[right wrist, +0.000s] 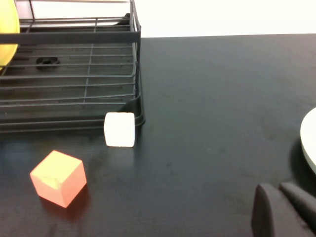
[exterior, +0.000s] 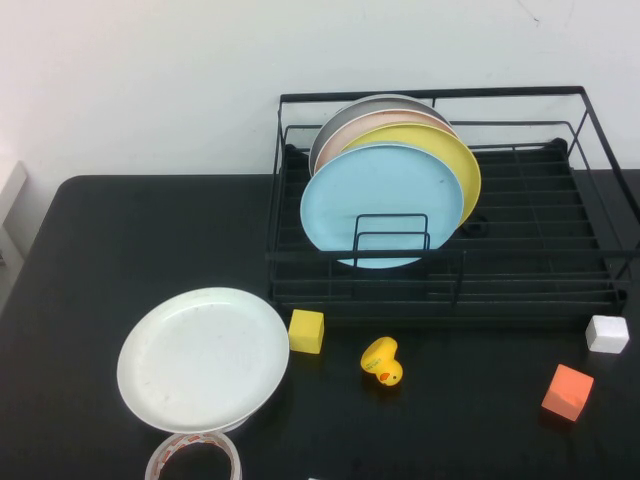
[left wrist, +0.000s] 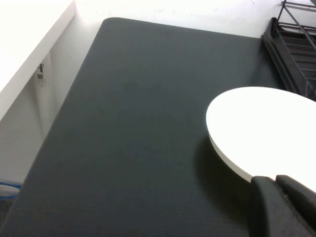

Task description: Place plate on rack

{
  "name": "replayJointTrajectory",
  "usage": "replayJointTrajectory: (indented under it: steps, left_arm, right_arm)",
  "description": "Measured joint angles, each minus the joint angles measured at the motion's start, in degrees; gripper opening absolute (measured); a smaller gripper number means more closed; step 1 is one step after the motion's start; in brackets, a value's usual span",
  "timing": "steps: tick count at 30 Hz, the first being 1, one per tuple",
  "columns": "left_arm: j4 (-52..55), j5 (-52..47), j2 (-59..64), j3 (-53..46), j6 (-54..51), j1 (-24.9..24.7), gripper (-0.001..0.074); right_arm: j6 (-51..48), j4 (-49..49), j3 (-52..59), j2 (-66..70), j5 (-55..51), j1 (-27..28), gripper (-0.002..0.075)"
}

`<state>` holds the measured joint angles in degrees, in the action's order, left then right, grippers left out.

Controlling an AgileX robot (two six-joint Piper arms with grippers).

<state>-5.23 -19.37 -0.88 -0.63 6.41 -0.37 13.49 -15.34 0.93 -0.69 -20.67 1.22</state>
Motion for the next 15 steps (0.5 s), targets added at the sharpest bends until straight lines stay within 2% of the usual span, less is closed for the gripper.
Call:
replayJointTrajectory:
  steps: [4,6,11,15]
  left_arm:
    - [-0.7,0.1,0.0,0.0,0.0,0.0,-0.0002]
    - [-5.4,1.4,0.0,-0.2,2.1,0.0,-0.0002]
    - [-36.4,7.8,0.0,-0.5,13.7,0.0,-0.0001]
    - [-48.7,13.9,0.0,-0.5,14.9,0.0,-0.0001]
  right_arm:
    - [0.0,0.0,0.0,0.0,0.0,0.0,-0.0002]
    - [0.0,0.0,0.0,0.0,0.0,0.0,-0.0002]
    - [0.0,0.0,0.0,0.0,0.0,0.0,-0.0002]
    - [0.0,0.0,0.0,0.0,0.0,0.0,-0.0002]
